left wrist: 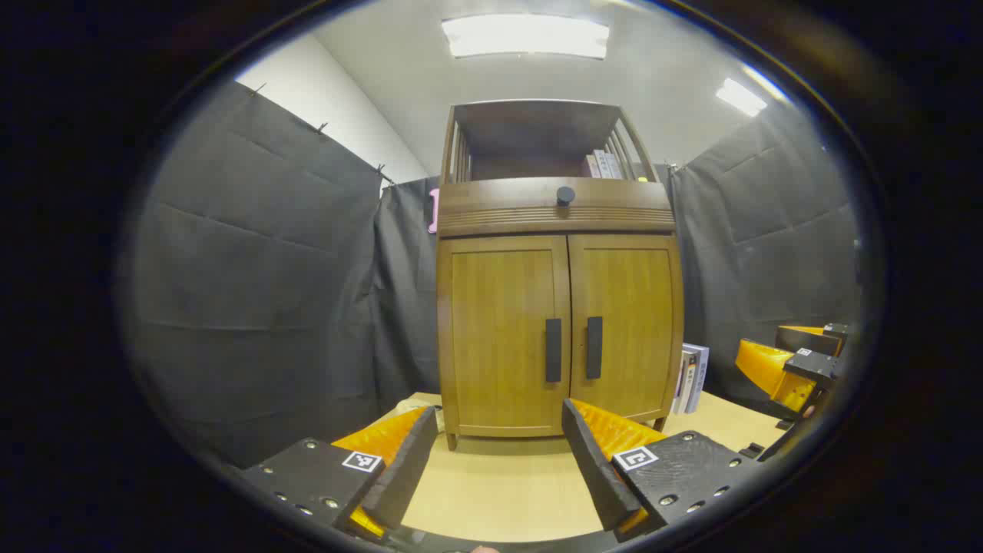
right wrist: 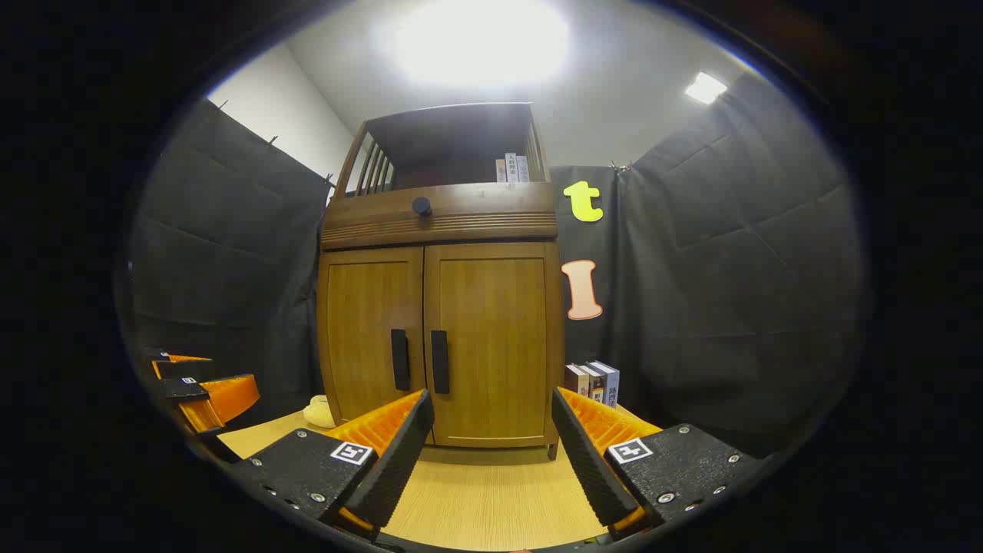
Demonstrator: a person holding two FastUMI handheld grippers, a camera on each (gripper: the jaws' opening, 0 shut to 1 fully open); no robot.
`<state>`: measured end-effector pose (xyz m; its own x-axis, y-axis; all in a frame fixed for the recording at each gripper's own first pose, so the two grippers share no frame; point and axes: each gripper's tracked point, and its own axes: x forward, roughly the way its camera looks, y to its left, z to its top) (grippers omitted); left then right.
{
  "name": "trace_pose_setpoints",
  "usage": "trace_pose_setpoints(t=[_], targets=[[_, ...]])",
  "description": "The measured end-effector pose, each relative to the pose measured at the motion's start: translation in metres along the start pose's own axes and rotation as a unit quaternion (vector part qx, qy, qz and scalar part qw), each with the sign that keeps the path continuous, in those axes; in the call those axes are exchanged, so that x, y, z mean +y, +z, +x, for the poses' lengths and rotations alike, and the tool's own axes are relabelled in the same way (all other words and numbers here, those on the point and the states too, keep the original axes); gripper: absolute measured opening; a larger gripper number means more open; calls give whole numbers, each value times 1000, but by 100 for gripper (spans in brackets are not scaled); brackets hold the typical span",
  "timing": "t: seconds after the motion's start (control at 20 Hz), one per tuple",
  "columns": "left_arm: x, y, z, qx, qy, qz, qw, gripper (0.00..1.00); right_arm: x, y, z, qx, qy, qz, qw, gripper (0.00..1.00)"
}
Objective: Open the right door of the double-door shoe cabinet with the right hand, and open the left door with the left hand.
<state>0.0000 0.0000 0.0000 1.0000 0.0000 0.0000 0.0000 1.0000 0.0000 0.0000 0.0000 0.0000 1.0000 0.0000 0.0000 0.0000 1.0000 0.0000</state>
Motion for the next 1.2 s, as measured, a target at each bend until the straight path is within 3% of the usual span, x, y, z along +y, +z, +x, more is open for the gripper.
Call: trace_pose_setpoints(t=[0.1, 0.15, 0.8, 0.85, 0.95, 1.0, 1.05, 1.2], targets=[[0, -2, -1, 2, 1, -4, 1000, 99, -1, -3, -2, 9, -4, -1, 1000, 95], [2, -2, -2, 3, 2, -6, 1000, 93, -2, -2, -4, 7, -6, -4, 1000, 95], [16, -4, 5, 2, 0, 1, 1000, 93, 2, -7, 5, 9, -14, 11, 1000, 95], [16, -4, 8, 0, -1, -1, 1000, 97, 2, -6, 7, 7, -15, 11, 1000, 95], [16, -2, 9, -3, -1, 0, 1000, 93, 4, -5, 11, 4, -14, 12, 1000, 95], [17, -3, 10, -4, -1, 1, 1000, 99, 6, -3, 14, 3, -13, 13, 1000, 95], [17, -1, 11, -5, -2, 2, 1000, 93, 8, -1, 18, 1, -13, 13, 1000, 95], [19, 1, 11, -9, -2, 2, 1000, 93, 14, 5, 34, -3, -11, 18, 1000, 95]])
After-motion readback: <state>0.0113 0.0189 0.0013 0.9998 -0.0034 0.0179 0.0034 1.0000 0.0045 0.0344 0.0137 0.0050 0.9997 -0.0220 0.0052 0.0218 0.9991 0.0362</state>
